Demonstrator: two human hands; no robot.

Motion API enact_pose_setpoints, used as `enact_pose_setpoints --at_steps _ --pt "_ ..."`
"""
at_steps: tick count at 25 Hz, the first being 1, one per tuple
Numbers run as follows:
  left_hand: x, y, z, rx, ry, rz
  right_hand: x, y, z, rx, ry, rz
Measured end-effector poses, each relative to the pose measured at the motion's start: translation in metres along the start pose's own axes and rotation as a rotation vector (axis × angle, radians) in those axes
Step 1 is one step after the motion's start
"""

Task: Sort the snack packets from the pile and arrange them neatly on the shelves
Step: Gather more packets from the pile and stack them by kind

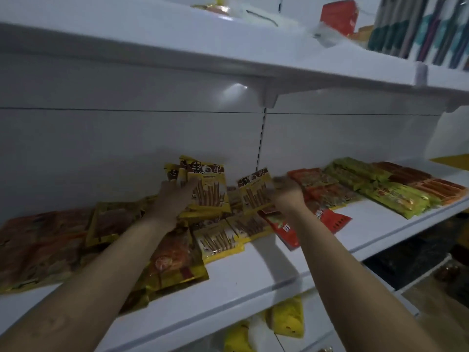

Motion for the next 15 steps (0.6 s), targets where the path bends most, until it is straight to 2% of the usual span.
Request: enact_pose_setpoints --at_steps 3,8,12,15 --pt "0.021 0.003 0.0 0.008 0.056 0.058 0.043 -0.031 0.002 -0.106 -0.006 -0.087" --pt "0.035 0.009 0.0 0.007 0.062 0.155 0.077 -0.075 0.016 -0.107 -0.021 -0.234" --pt "0.03 0.009 -0.003 -0.008 0.097 0.261 0.087 -0.097 0.022 -0.335 0.136 -0.316" --pt "0.014 0.003 -0.005 0.017 0.104 0.327 0.09 -0.102 0.023 -0.597 0.274 -0.331"
Point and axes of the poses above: each hand's wrist, its own x-axis towards the middle knuckle, its own y-axis out of the back of the hand, z = x × y, the point moved 5 cm from there along x, towards the middle knuckle, and after that the axes turned 2 degrees about x, right-handed, at the moved point
